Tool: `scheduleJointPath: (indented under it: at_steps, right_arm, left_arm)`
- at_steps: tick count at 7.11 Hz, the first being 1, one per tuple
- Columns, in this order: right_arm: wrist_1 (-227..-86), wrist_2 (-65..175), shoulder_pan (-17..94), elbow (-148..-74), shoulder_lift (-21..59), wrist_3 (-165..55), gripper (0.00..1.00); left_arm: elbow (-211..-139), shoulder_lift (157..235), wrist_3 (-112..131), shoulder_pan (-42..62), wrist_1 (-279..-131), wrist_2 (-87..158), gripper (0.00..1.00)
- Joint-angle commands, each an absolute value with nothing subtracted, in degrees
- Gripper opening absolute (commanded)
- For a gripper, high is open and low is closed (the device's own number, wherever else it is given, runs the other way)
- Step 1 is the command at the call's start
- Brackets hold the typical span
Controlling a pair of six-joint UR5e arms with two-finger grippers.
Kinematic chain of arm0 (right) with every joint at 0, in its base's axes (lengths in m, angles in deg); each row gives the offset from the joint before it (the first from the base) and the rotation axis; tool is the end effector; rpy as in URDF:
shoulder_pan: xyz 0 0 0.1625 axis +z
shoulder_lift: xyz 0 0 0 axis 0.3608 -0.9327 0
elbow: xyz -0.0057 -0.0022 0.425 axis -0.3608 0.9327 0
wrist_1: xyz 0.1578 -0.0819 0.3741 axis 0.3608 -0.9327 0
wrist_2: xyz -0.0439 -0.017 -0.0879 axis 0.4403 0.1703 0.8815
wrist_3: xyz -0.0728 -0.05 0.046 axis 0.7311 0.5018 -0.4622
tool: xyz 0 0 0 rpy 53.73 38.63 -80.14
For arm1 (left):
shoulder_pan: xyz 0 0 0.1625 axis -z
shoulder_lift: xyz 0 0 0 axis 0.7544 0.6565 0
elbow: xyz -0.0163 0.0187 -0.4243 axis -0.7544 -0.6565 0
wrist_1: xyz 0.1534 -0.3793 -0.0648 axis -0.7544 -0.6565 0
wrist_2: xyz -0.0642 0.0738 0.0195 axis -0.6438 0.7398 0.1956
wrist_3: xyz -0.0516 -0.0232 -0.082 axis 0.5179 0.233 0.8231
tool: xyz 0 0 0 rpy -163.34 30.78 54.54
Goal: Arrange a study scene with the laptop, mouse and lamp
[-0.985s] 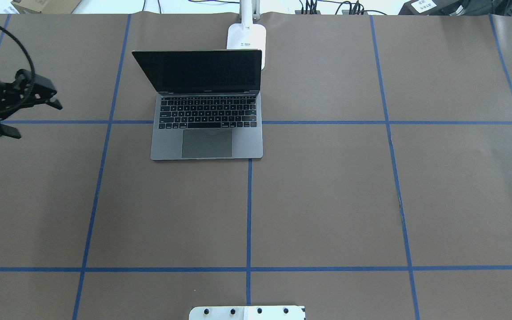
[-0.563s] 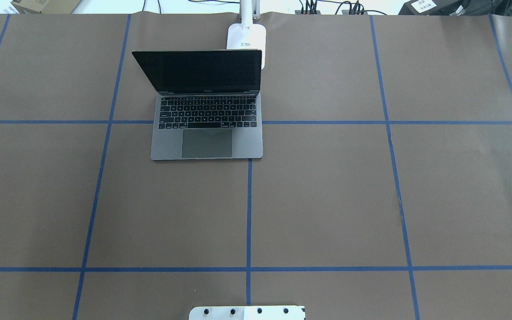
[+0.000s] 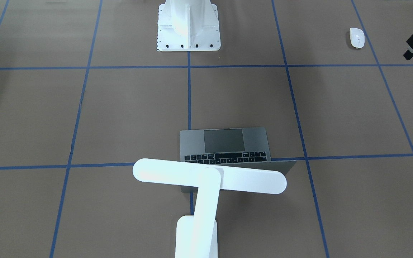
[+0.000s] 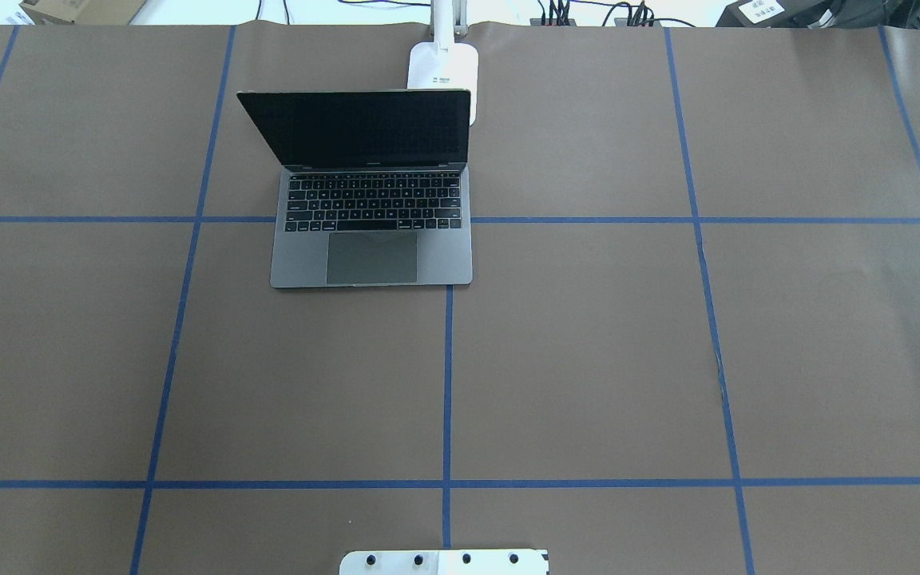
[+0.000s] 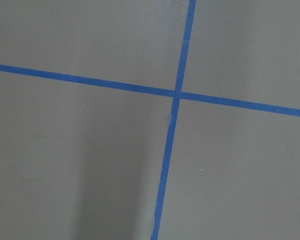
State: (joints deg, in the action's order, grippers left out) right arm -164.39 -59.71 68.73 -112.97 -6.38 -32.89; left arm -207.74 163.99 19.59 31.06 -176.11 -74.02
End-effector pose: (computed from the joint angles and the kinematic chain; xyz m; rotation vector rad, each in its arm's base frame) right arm 0.0585 -0.4553 0.6510 0.1061 -0.8324 -0.1236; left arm 0.0010 -0.3971 0.4734 0.0902 0.7736 -0.1317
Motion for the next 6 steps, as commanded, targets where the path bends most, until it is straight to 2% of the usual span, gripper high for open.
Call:
scheduleJointPath:
  at_steps: [1,3,6]
  right_arm:
    - [-164.4,-59.9,68.8,-112.9,-6.5,-32.3,1.00]
    - [-164.3,-59.3,68.8,-116.4,-8.1,-33.0,1.00]
    - [-164.4,-57.8,69.0,-116.5,-10.0,-35.6,1.00]
  left_arm:
    - [-202.4,161.9,8.2,35.0,-175.8,-74.1,1.00]
    - [-200.2,160.2,2.8,37.8,-175.9,-74.2,1.00]
    - [-199.6,159.6,2.8,37.9,-176.1,-77.8,1.00]
